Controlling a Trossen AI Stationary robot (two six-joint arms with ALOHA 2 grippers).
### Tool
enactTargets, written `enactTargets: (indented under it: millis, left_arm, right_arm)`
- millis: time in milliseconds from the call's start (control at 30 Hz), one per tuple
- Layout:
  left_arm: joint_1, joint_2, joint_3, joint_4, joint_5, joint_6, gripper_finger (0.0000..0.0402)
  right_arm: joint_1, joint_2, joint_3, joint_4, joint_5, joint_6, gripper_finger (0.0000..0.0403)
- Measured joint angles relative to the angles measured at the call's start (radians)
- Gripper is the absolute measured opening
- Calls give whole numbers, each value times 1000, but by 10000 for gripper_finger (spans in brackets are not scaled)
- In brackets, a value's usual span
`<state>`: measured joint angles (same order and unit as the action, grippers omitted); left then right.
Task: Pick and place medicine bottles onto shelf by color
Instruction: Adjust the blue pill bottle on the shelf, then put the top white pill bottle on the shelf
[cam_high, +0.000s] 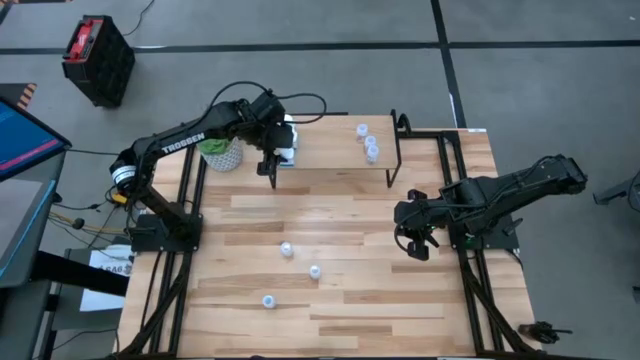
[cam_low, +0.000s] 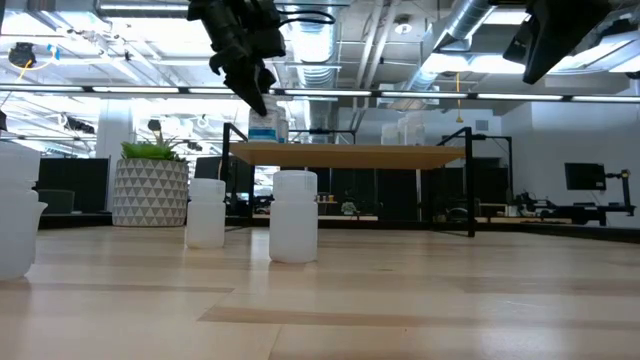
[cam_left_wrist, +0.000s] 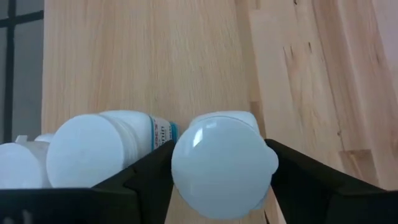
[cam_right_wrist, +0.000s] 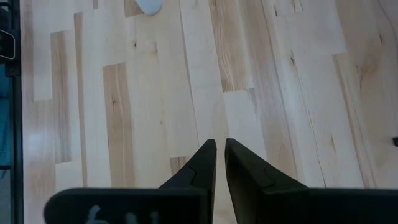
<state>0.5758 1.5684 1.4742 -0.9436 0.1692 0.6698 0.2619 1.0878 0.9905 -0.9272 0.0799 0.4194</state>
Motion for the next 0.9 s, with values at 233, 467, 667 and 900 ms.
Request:
enactTargets:
  millis: [233,467,667,900]
  left_arm:
    - [-2,-3,0,30,-17,-2,227]
    - [-25,-20,2,70,-24,-3,227]
    - [-47,-32,29,80,-32,-2,227]
    - [-136,-34,164,33,-27,-45,227]
  right_arm:
    - [0,0,0,0,0,0,59]
    - [0,0,0,-1,0,1,59]
    - [0,0,0,-3,-2,1,59]
    - [0,0,0,-3,-2,1,59]
